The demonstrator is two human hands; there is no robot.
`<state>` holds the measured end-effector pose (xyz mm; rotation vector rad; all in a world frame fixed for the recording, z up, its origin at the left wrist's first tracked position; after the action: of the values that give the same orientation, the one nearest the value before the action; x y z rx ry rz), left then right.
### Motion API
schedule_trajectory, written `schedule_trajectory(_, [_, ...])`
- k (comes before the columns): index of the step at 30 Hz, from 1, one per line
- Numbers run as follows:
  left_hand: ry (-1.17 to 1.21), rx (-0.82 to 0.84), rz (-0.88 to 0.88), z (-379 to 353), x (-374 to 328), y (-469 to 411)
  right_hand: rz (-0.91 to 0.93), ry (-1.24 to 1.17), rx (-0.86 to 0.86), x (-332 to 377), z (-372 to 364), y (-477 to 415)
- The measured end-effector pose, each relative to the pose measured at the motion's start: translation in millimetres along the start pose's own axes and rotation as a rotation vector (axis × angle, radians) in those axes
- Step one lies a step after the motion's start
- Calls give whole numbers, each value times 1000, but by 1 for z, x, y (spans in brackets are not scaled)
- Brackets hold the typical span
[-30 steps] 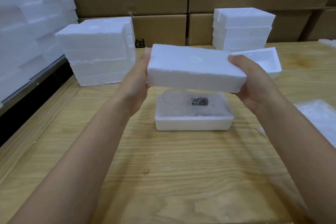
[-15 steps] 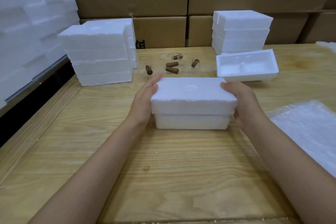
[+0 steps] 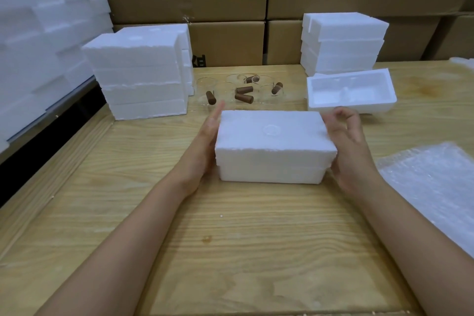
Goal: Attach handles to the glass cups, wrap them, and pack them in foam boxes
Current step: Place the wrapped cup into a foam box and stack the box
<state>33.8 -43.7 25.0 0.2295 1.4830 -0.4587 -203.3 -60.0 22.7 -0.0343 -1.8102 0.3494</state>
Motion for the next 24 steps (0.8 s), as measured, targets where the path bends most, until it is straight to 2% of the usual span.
schedule_trajectory(2, [36,66,-7,9,1,5,42,51,111,7,4,0])
schedule_trajectory(4, [-106,112,-9,15,2,11,67,201,298,13,5,3])
schedule_trajectory(6, [-200,219,4,13,9,12,2,359,440,11,5,9])
schedule_trajectory(8, [-306,265,22,13,18,9,-72,471,502,4,5,13])
schedule_trajectory(11, [-407,227,40,13,19,4,-164,645,506,-6,8,14])
schedule_trajectory(15, [-402,200,9,14,18,5,-133,699,550,-10,8,13])
schedule_trajectory(24, [-223,83,-76,28,7,5,-65,446,458,10,4,7])
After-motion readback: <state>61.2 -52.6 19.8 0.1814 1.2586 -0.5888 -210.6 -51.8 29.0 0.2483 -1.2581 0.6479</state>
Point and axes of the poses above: each hand's wrist, its own y-axis away from the middle knuckle, its own z-axis out of the back of the hand, x = y × z, the point moved 5 cm from there along -y, towards the middle knuckle, and after that the axes turned 14 degrees about x, right-handed, at the moved point
